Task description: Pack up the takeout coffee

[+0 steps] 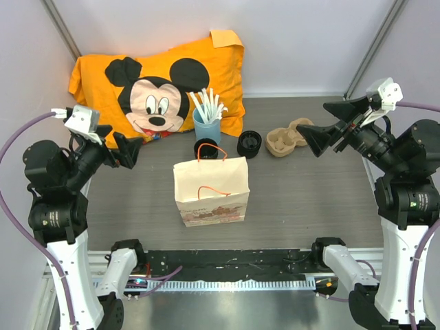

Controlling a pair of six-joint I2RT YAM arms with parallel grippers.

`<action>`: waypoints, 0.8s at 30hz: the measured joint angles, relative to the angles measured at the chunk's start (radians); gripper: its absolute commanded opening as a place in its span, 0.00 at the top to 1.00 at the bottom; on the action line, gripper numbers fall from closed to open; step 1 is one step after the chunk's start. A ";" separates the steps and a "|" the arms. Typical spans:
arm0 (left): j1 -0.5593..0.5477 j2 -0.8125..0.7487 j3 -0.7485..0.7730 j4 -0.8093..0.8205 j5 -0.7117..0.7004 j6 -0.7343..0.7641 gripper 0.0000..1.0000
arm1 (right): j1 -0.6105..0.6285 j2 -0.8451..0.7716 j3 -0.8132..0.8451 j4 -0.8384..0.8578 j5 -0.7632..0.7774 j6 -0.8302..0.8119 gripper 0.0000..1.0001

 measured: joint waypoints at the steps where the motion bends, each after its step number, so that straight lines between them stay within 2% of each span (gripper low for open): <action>1: 0.000 0.001 0.000 0.000 0.002 0.000 0.00 | -0.002 0.000 -0.001 0.001 0.000 -0.006 0.00; 6: 0.000 0.002 -0.016 0.002 0.044 0.003 0.00 | -0.002 0.002 -0.042 0.018 0.025 -0.037 0.00; 13: 0.000 0.020 -0.032 0.001 0.145 0.048 0.00 | -0.003 0.018 -0.142 0.048 0.155 -0.066 0.04; 24: 0.001 0.045 -0.053 0.001 0.294 0.109 0.00 | -0.003 0.213 -0.285 0.139 0.340 -0.121 0.05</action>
